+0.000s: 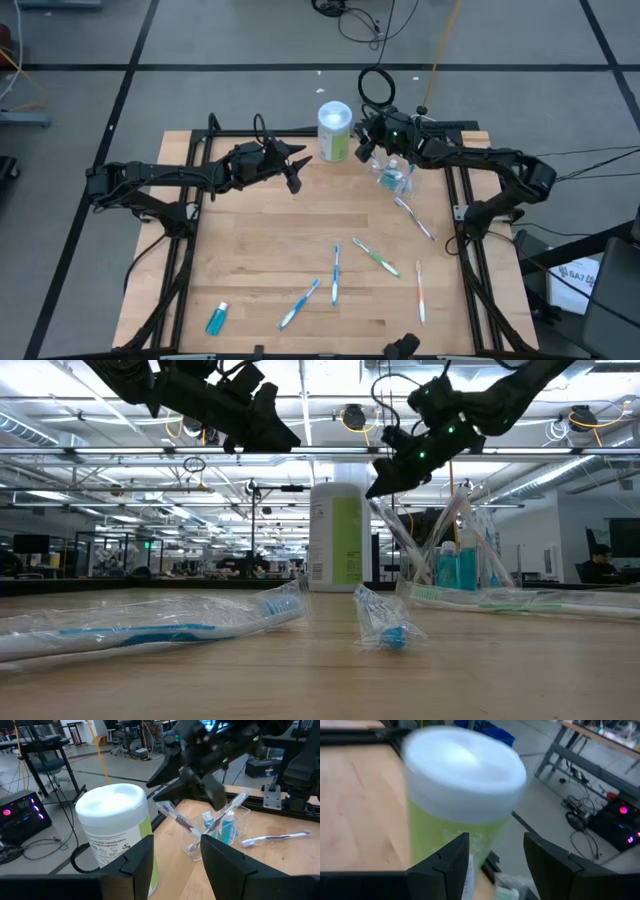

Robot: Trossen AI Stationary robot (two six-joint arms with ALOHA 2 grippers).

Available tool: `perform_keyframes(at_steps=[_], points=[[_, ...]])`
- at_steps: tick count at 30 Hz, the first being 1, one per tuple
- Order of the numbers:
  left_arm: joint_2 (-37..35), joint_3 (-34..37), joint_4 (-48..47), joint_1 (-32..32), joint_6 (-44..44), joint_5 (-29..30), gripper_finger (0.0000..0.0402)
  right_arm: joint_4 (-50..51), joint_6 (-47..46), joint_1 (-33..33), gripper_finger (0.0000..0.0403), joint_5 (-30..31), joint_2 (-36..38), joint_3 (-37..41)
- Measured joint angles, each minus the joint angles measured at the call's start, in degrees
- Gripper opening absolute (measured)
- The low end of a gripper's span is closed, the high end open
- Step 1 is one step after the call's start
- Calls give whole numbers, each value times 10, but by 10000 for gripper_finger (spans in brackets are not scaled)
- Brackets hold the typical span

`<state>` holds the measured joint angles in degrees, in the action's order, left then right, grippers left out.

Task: Pick & Place toothbrushing station
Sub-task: Put the left purple toothbrush into the transparent organizer, then put the purple toothbrush into the transparent organizer

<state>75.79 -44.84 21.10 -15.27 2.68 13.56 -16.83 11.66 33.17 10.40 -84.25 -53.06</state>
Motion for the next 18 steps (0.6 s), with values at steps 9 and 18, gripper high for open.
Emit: perform_keyframes(at_steps=[9,18], points=[[0,0,-13,0,0,0,168,45,5,5,180,1,-9,0],[0,0,-22,0,4,0,168,98,-8,-8,180,16,82,1]])
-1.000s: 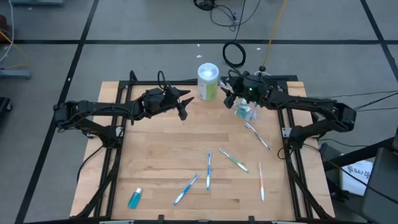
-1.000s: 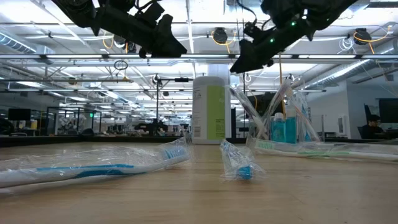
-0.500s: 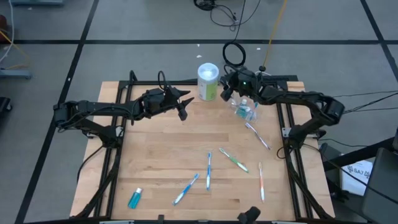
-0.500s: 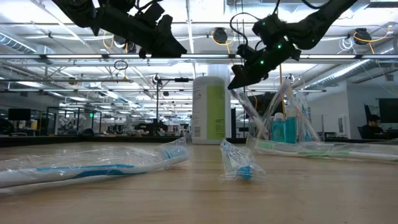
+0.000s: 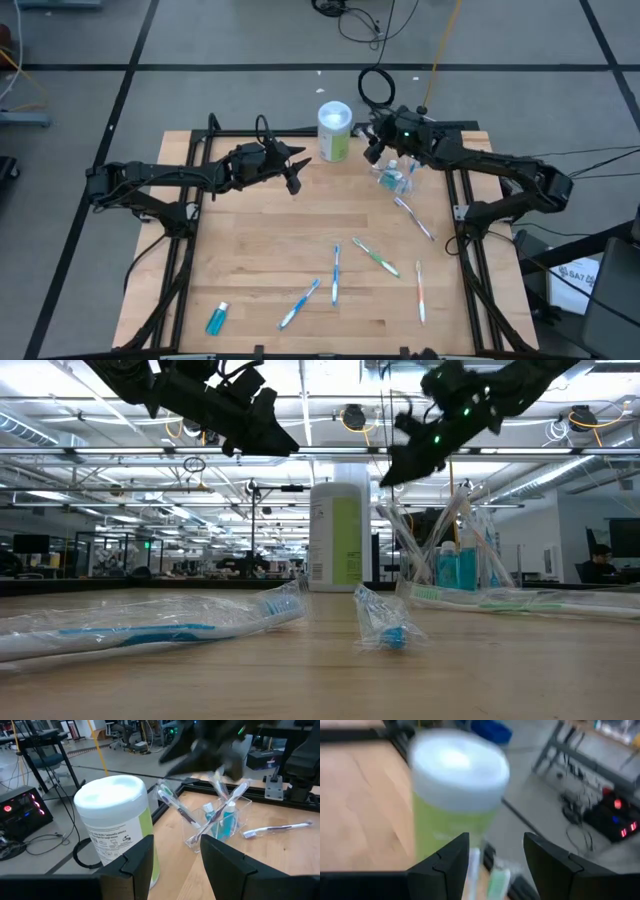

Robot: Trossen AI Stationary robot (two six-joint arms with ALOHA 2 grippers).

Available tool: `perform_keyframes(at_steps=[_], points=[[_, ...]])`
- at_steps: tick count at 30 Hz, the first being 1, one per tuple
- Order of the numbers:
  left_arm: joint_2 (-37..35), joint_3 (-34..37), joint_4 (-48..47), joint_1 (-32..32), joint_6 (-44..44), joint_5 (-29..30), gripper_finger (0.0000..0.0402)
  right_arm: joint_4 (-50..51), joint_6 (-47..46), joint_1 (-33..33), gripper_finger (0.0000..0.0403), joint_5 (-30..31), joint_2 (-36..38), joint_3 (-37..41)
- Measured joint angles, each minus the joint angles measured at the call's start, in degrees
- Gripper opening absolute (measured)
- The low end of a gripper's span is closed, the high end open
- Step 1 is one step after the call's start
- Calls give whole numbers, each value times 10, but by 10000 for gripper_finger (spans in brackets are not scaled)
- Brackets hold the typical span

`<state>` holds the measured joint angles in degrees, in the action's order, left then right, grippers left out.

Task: Pick & Place toothbrushing station
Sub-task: Put the purple toothbrush into the transparent organizer

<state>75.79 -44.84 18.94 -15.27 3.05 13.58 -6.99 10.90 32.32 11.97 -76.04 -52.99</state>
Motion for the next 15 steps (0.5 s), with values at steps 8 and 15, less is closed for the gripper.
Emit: perform_keyframes(at_steps=[8,15], points=[[0,0,1,0,-1,0,168,147,-40,-96,180,-1,129,0],[0,0,1,0,-6,0,168,295,-154,-246,180,0,190,0]])
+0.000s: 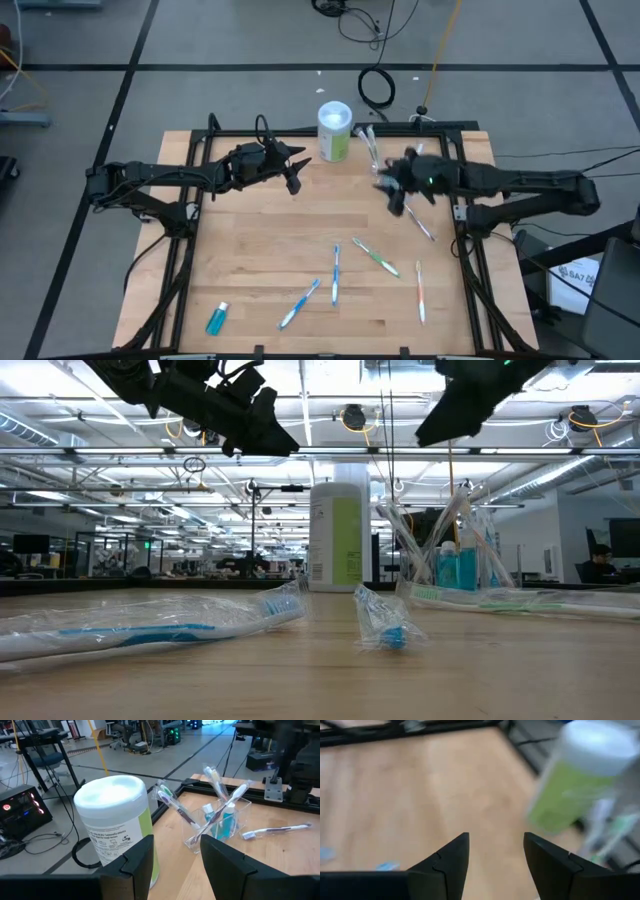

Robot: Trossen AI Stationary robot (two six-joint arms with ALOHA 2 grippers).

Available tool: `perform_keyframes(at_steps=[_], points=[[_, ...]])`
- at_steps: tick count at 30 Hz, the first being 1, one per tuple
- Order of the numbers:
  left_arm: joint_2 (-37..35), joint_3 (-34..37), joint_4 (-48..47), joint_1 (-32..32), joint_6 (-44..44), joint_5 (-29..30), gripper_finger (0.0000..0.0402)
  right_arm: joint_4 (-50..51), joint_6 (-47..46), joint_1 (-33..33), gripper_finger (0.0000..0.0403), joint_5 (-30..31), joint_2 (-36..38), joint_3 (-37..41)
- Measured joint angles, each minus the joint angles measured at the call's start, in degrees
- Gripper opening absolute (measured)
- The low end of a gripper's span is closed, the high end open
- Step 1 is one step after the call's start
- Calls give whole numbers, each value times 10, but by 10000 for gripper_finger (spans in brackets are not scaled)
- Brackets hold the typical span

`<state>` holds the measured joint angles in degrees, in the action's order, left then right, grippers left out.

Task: Pick & Place toothbrushing station
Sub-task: Put the purple toothbrush into the transparent organizer

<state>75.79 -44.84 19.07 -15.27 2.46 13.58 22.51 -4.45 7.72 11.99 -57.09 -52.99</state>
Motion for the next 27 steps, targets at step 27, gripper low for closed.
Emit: perform_keyframes(at_steps=[27], points=[[0,0,1,23,-2,-6,168,214,-442,-138,180,49,-18,240]])
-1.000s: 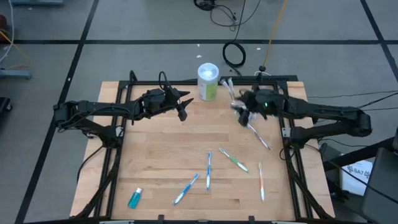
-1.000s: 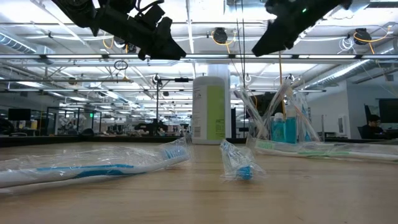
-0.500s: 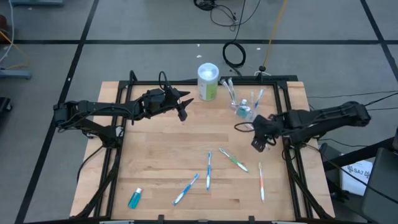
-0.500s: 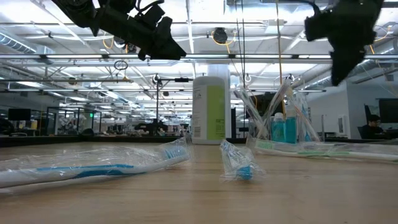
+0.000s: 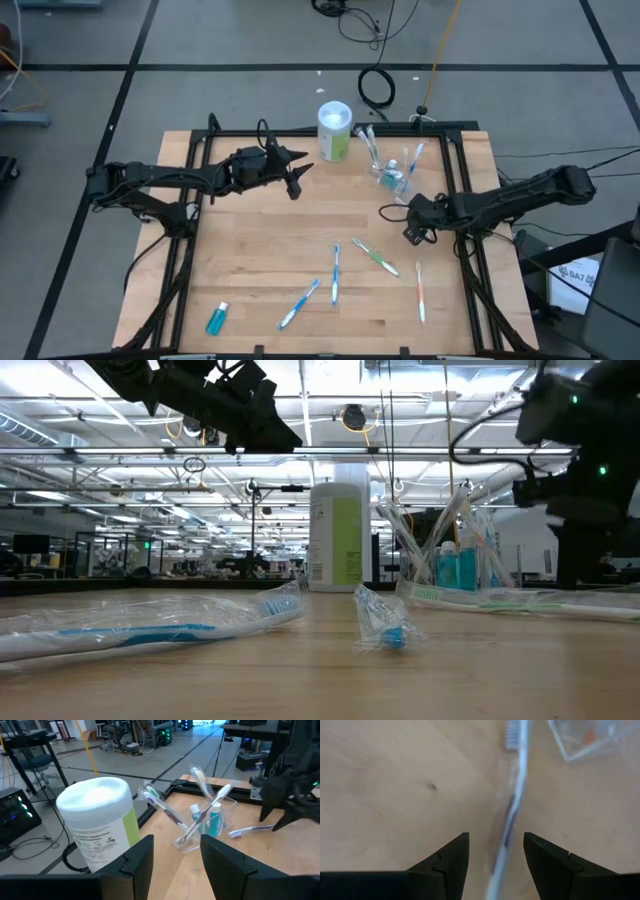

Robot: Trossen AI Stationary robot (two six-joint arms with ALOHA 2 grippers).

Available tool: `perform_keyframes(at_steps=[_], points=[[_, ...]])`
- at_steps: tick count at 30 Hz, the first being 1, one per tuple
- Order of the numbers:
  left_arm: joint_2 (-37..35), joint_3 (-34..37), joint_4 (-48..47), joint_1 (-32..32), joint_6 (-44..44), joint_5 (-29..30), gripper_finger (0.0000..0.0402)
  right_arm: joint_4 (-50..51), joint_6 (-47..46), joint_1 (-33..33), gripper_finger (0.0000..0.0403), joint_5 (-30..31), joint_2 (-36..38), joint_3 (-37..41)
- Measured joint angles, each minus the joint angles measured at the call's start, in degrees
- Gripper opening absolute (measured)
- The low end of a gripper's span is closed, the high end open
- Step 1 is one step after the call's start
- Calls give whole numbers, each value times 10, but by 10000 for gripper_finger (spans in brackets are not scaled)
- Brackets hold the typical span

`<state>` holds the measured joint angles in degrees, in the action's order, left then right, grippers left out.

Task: Pick & Place toothbrushing station
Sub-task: Put the purple toothbrush into the transparent organizer

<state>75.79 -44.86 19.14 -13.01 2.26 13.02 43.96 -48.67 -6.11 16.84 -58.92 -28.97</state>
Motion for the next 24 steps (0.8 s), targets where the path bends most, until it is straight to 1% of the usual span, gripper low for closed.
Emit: perform_keyframes(at_steps=[3,7,9,12,16,20,22,24], points=[[0,0,1,1,-1,0,168,-26,-13,9,180,17,0,31],[0,0,8,4,-7,0,168,-50,-17,18,179,11,1,47],[0,0,8,4,-7,0,168,-54,-16,19,170,12,1,49],[0,0,9,4,-8,0,168,-59,-14,19,140,12,1,49],[0,0,9,4,-8,0,168,-73,-12,19,83,9,0,50],[0,0,6,4,-8,0,168,-108,-15,19,26,-19,0,51],[0,0,6,4,-8,0,168,-142,-4,19,13,-26,1,51],[0,0,5,4,-8,0,168,-179,21,19,17,-29,5,51]])
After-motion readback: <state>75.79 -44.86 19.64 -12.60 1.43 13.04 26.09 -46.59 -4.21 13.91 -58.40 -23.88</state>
